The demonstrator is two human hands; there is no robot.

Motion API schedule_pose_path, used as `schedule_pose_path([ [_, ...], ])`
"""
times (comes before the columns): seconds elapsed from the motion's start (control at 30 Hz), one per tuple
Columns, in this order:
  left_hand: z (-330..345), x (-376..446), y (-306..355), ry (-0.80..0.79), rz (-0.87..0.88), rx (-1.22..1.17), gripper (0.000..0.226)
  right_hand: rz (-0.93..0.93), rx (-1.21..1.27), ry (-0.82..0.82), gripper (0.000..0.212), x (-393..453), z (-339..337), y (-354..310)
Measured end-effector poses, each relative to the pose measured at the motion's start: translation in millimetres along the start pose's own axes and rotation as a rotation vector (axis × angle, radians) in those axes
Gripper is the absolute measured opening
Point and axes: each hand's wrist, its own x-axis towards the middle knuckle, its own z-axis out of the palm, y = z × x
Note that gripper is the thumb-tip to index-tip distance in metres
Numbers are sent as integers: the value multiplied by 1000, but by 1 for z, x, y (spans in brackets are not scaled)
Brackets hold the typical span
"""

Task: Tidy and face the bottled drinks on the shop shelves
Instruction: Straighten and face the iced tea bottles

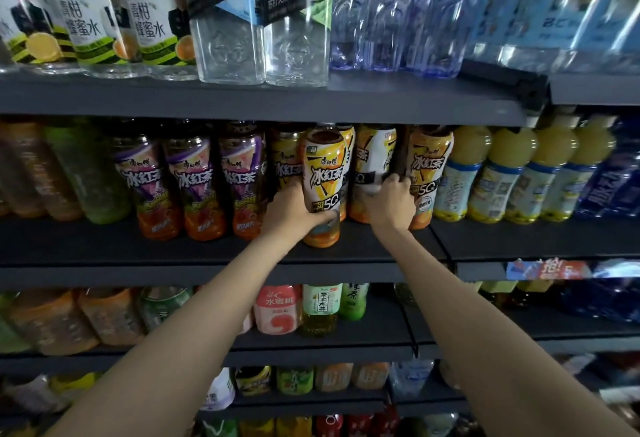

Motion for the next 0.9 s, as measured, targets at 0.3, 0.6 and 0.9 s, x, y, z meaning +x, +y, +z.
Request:
schedule_pose_path([
  [0.3, 12, -13, 0, 97, 5, -76, 57, -69, 22, -197, 79, -17, -33, 16],
  [0.6, 3, -56, -14, 273, 131, -213, 43, -90, 228, -130, 61, -27, -43, -1],
  [0.9, -17, -94, 7, -678, -268, -993, 45, 73, 953, -438, 21, -82, -92, 15],
])
